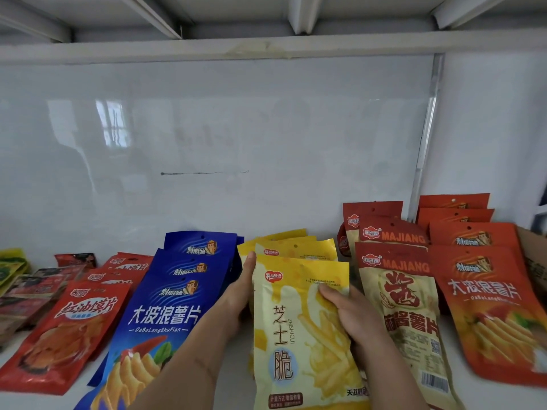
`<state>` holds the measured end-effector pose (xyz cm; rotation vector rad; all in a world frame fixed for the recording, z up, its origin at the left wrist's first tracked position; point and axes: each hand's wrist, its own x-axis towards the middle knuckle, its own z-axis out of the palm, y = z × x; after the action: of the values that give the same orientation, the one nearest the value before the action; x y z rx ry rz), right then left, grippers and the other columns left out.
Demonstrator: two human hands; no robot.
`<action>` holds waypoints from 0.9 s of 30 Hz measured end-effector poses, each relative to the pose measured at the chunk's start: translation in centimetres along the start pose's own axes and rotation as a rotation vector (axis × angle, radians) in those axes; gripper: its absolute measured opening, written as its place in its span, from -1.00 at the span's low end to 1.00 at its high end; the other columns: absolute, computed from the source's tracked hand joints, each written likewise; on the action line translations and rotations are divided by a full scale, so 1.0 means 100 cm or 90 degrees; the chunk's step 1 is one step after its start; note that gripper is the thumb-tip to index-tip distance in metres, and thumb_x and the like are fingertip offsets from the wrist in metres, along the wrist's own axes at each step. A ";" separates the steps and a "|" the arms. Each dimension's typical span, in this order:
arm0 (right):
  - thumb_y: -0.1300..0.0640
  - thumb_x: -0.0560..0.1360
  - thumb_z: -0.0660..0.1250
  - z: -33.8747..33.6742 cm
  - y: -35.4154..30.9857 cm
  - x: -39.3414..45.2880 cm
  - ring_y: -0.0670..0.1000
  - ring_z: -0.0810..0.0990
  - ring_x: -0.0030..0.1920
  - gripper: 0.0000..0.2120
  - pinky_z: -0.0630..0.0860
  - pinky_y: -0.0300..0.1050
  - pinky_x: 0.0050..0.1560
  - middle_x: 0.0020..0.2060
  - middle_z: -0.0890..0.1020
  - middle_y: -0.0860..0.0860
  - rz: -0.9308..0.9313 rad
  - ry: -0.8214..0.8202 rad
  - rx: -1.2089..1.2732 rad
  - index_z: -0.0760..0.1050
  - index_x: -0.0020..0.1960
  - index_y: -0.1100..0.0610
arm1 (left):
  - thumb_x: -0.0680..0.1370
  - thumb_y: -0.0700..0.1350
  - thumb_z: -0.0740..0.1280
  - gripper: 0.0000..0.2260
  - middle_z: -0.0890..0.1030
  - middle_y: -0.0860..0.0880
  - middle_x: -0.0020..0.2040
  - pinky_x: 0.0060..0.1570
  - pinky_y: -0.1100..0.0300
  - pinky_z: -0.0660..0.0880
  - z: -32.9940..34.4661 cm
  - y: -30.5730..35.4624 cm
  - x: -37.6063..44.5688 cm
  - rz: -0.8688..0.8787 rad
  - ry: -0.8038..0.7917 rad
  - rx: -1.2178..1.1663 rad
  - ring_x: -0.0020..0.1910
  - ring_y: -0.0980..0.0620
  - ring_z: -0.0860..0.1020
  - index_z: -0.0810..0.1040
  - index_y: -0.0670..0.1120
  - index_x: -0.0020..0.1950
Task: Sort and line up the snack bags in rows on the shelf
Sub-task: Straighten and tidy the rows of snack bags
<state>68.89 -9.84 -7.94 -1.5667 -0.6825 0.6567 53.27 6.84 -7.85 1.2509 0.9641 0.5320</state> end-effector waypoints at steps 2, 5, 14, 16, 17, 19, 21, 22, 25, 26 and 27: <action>-0.11 0.53 0.39 0.001 -0.001 -0.002 0.03 0.69 0.00 -0.79 0.56 0.02 0.13 -0.03 0.73 -0.05 0.014 -0.002 -0.011 0.64 0.08 -0.01 | 0.13 0.71 0.22 -0.10 0.72 -0.06 0.16 0.46 -0.21 0.31 -0.001 0.002 -0.001 0.006 -0.017 -0.002 0.30 -0.18 0.58 0.71 0.13 0.18; -0.10 0.54 0.39 0.003 0.002 -0.002 0.03 0.69 0.01 -0.81 0.55 0.07 0.20 -0.02 0.73 -0.05 0.018 -0.010 -0.040 0.65 0.04 -0.03 | 0.25 0.66 0.15 -0.14 0.71 -0.09 0.17 0.44 -0.19 0.36 0.001 0.013 -0.012 0.020 -0.048 -0.001 0.26 -0.18 0.61 0.68 0.09 0.23; -0.11 0.56 0.34 0.012 0.001 -0.003 -0.05 0.60 0.04 -0.83 0.44 -0.12 -0.02 0.00 0.66 -0.10 -0.047 -0.018 -0.147 0.60 0.03 -0.05 | 0.04 0.71 0.21 0.01 0.74 -0.08 0.08 0.46 -0.17 0.32 -0.001 0.013 -0.007 0.025 -0.031 0.048 0.21 -0.17 0.63 0.69 0.04 0.19; -0.15 0.56 0.33 0.014 0.001 -0.003 -0.02 0.61 0.08 -0.77 0.47 -0.07 0.11 0.02 0.67 -0.11 -0.054 -0.027 -0.160 0.61 0.10 -0.04 | 0.22 0.65 0.18 -0.11 0.74 -0.09 0.09 0.45 -0.16 0.34 0.001 0.016 -0.015 0.011 -0.043 0.056 0.20 -0.17 0.64 0.67 0.04 0.22; -0.16 0.56 0.32 0.014 0.001 -0.003 -0.02 0.61 0.09 -0.74 0.47 -0.04 0.15 0.03 0.67 -0.12 -0.054 -0.035 -0.174 0.61 0.12 -0.04 | 0.26 0.63 0.17 -0.14 0.74 -0.10 0.10 0.44 -0.16 0.36 0.001 0.018 -0.016 0.004 -0.048 0.058 0.19 -0.17 0.65 0.66 0.03 0.23; -0.17 0.57 0.30 0.014 0.002 -0.002 -0.02 0.61 0.09 -0.74 0.47 -0.04 0.16 0.03 0.67 -0.12 -0.051 -0.041 -0.203 0.60 0.11 -0.05 | 0.23 0.63 0.20 -0.12 0.73 -0.12 0.10 0.39 -0.15 0.43 0.002 0.018 -0.013 -0.004 -0.061 0.057 0.16 -0.18 0.67 0.64 0.02 0.25; -0.19 0.56 0.31 0.014 0.004 0.000 -0.01 0.61 0.08 -0.73 0.49 -0.02 0.17 0.03 0.67 -0.12 -0.046 -0.039 -0.221 0.61 0.10 -0.05 | 0.13 0.66 0.26 -0.06 0.72 -0.13 0.12 0.34 -0.14 0.49 0.003 0.020 -0.008 -0.005 -0.052 0.070 0.13 -0.17 0.69 0.63 0.04 0.26; -0.22 0.54 0.31 0.014 0.005 0.000 -0.01 0.62 0.08 -0.71 0.50 0.01 0.19 0.03 0.67 -0.12 -0.045 -0.037 -0.226 0.61 0.10 -0.06 | 0.15 0.65 0.26 -0.10 0.72 -0.14 0.12 0.33 -0.13 0.50 0.005 0.023 -0.009 -0.004 -0.033 0.083 0.13 -0.16 0.68 0.64 0.04 0.22; -0.25 0.53 0.32 0.015 0.007 0.002 -0.02 0.63 0.08 -0.68 0.52 0.05 0.21 0.04 0.68 -0.13 -0.044 -0.040 -0.226 0.61 0.13 -0.07 | 0.44 0.52 0.17 -0.38 0.72 -0.17 0.04 0.34 -0.12 0.48 0.010 0.030 -0.014 -0.001 0.037 0.107 0.13 -0.17 0.66 0.62 0.00 -0.01; -0.23 0.54 0.32 0.016 0.008 0.003 -0.02 0.63 0.08 -0.69 0.52 0.04 0.20 0.05 0.69 -0.12 -0.045 -0.040 -0.220 0.61 0.13 -0.05 | 0.48 0.49 0.14 -0.39 0.72 -0.17 0.01 0.34 -0.12 0.48 0.010 0.032 -0.013 -0.006 0.062 0.103 0.13 -0.18 0.65 0.60 -0.03 -0.04; -0.21 0.54 0.33 0.016 0.007 0.002 -0.02 0.63 0.08 -0.69 0.53 0.01 0.18 0.05 0.69 -0.11 -0.046 -0.036 -0.215 0.61 0.14 -0.04 | 0.50 0.48 0.14 -0.38 0.73 -0.18 -0.03 0.33 -0.12 0.49 0.009 0.033 -0.013 -0.010 0.075 0.095 0.11 -0.20 0.66 0.60 -0.06 -0.02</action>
<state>67.89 -8.68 -8.79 -1.8283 -0.9245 0.5527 53.85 6.23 -4.32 1.3560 1.1282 0.5344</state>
